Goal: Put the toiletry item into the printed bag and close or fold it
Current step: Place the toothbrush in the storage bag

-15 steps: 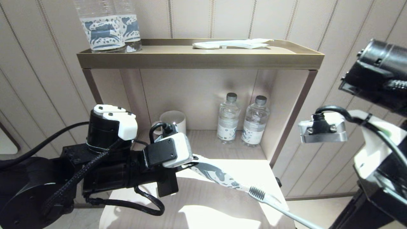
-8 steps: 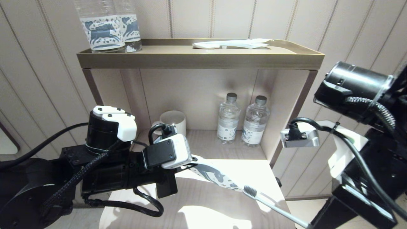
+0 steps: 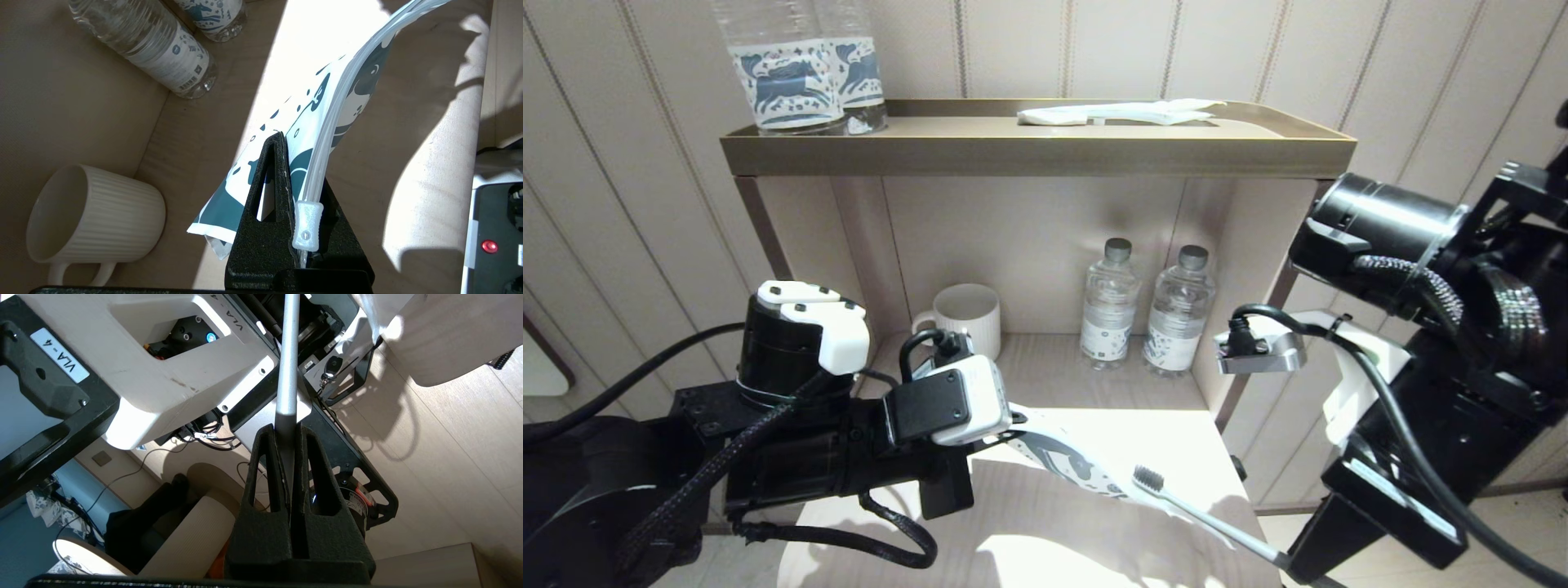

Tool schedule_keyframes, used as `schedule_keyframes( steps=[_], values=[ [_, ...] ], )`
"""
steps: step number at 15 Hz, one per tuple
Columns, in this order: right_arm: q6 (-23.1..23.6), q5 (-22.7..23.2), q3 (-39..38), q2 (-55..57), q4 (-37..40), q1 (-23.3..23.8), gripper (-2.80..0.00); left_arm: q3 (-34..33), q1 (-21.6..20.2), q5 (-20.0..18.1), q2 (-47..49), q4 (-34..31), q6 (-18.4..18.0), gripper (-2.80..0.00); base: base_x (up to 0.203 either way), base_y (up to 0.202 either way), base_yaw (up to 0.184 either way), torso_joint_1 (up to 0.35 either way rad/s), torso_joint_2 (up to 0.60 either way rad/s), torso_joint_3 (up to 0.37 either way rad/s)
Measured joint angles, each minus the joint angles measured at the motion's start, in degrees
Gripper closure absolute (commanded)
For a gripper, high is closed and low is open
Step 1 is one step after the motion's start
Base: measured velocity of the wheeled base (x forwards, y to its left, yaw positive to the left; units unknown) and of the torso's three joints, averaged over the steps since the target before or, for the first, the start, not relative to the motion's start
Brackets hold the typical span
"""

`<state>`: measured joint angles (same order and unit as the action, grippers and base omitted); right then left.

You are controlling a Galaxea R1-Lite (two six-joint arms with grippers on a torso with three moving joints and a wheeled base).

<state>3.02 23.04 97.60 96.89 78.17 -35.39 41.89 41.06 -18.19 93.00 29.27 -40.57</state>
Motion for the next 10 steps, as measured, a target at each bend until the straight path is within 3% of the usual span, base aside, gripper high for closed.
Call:
schedule_keyframes(
  steps=[10],
  values=[
    [-0.4,-3.4,-0.2,-3.5,-0.1,-1.2,0.00,0.6,0.0,0.1,0.2,0.0,0.0,0.00,0.000,0.000,0.000,0.000,0.00,0.000]
  ],
)
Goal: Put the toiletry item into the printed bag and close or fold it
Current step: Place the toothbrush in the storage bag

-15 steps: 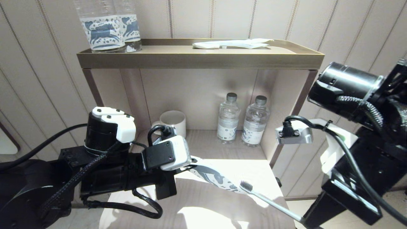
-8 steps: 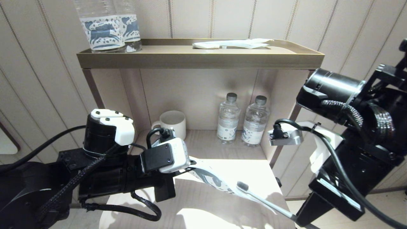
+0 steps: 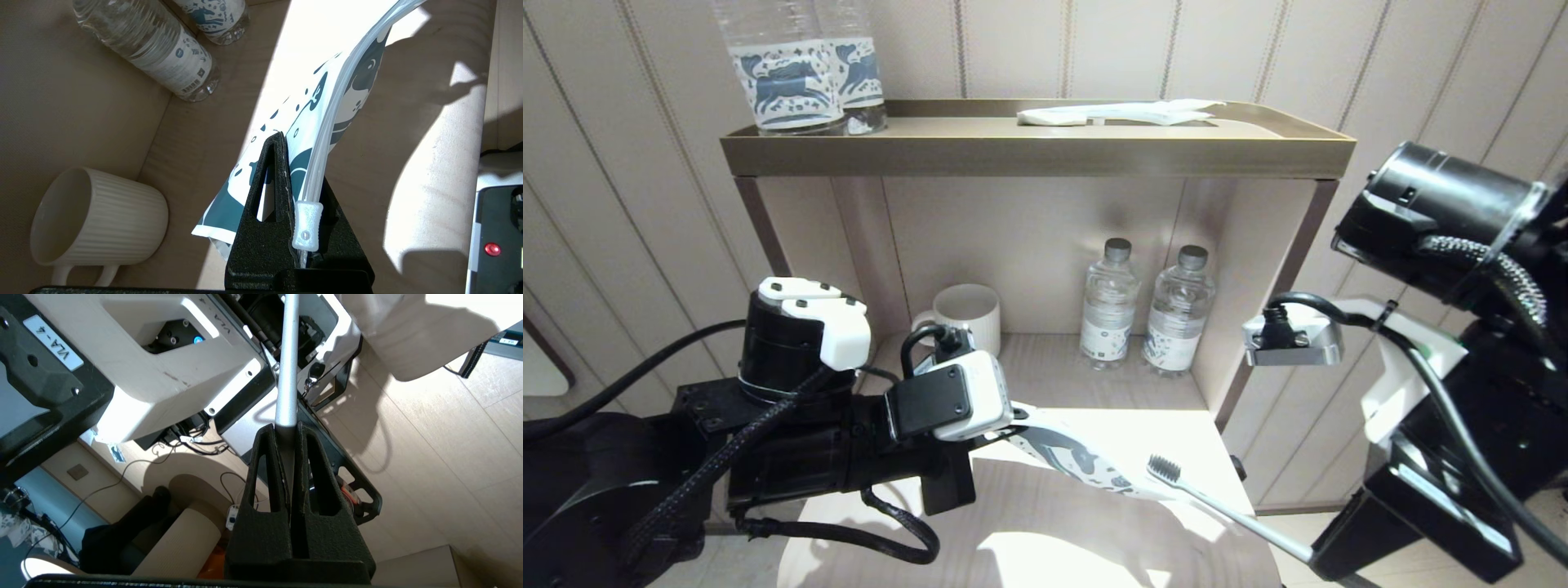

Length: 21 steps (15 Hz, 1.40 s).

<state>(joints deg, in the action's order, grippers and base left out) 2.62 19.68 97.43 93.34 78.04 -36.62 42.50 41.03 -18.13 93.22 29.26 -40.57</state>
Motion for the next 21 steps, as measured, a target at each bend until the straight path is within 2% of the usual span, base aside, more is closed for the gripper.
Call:
schedule_keyframes(
  steps=[9,21],
  values=[
    [-0.2,0.0,-2.7,-0.1,-0.4,-2.7,0.00,-0.4,0.0,0.0,0.1,0.0,0.0,0.00,0.000,0.000,0.000,0.000,0.00,0.000],
    [-0.1,-0.2,-2.2,3.5,-3.2,-1.4,0.00,-1.4,0.0,-0.1,-0.4,0.2,-0.1,0.00,0.000,0.000,0.000,0.000,0.00,0.000]
  ],
)
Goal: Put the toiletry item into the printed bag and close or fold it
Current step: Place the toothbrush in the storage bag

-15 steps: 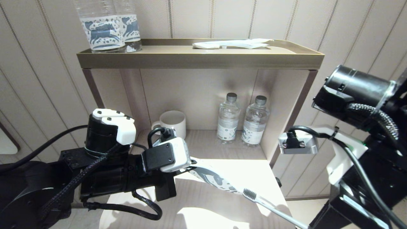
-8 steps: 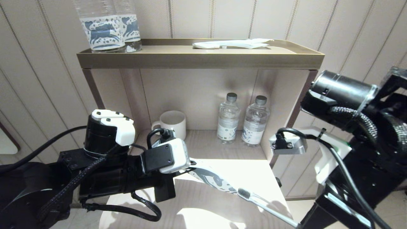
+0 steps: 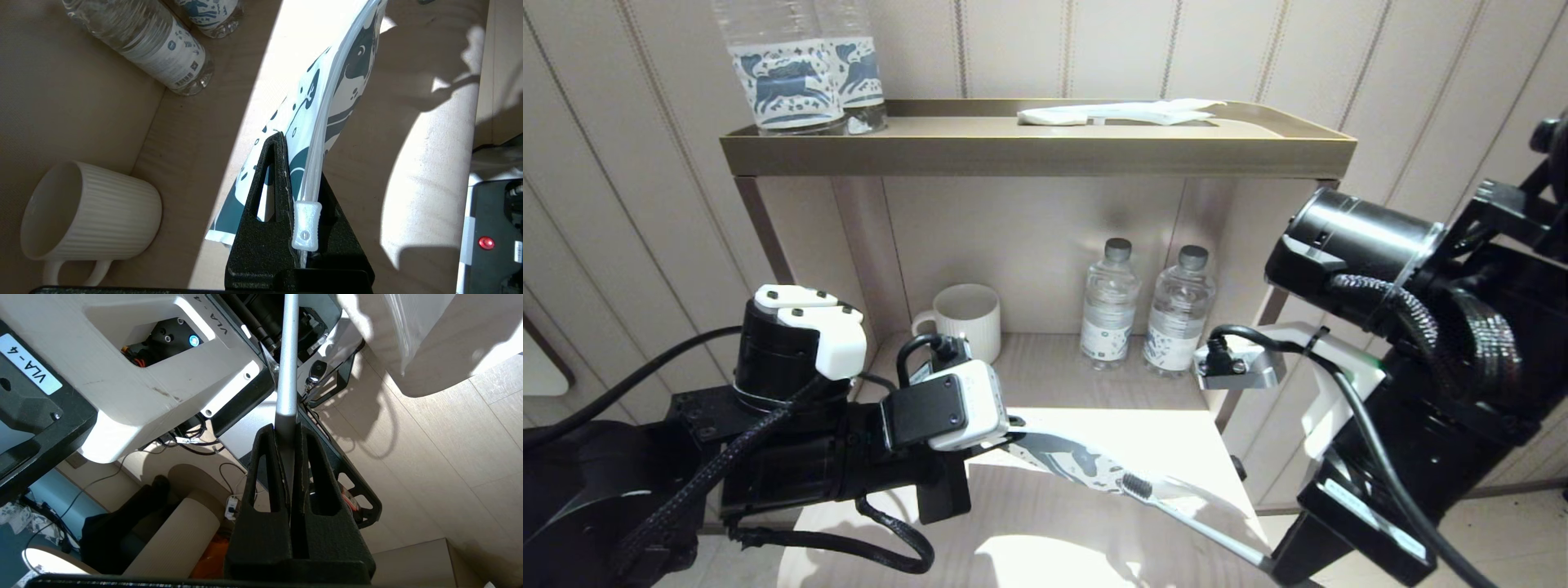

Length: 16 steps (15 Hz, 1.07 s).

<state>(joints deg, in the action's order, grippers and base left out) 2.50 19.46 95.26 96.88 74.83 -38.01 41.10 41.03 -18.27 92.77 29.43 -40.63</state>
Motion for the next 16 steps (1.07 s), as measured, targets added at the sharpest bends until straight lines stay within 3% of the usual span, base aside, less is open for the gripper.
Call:
schedule_keyframes(
  steps=[8,16],
  values=[
    [0.0,-0.1,-2.8,-5.1,0.1,-0.5,0.00,0.8,0.0,-0.1,1.3,0.0,0.0,0.00,0.000,0.000,0.000,0.000,0.00,0.000],
    [0.0,-1.1,-3.9,-2.2,-2.9,0.1,0.00,0.5,0.0,0.0,0.9,0.0,-0.1,0.00,0.000,0.000,0.000,0.000,0.00,0.000]
  ],
)
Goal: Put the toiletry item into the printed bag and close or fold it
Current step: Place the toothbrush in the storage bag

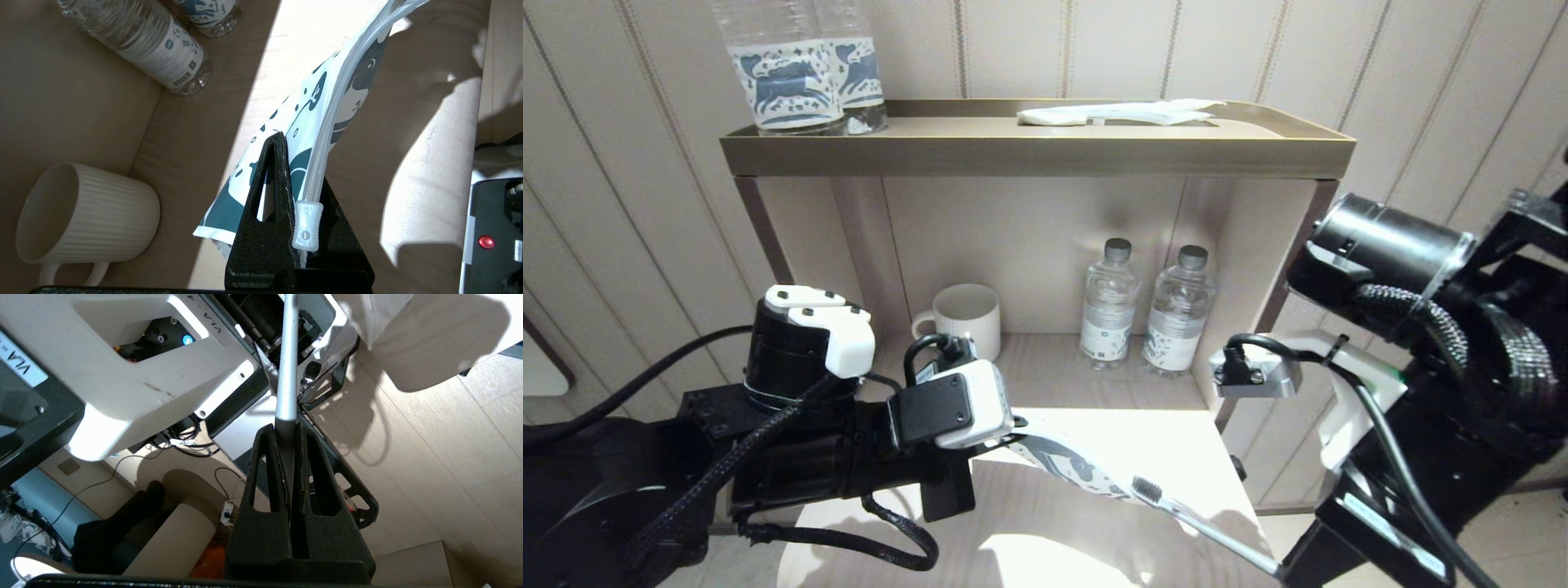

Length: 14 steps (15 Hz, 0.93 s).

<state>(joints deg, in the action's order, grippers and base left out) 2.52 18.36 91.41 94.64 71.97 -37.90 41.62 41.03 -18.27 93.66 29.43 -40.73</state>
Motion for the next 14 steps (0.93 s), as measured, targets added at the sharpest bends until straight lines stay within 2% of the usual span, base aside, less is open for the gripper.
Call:
schedule_keyframes(
  steps=[6,14],
  values=[
    [0.0,-1.2,0.9,2.1,-1.2,0.0,0.00,0.3,0.4,-0.1,-0.1,0.0,-0.1,0.00,0.000,0.000,0.000,0.000,0.00,0.000],
    [1.7,-1.4,7.6,5.1,1.1,-1.7,0.00,-0.7,2.0,-0.1,-0.3,-0.1,-0.3,0.00,0.000,0.000,0.000,0.000,0.00,0.000]
  ],
)
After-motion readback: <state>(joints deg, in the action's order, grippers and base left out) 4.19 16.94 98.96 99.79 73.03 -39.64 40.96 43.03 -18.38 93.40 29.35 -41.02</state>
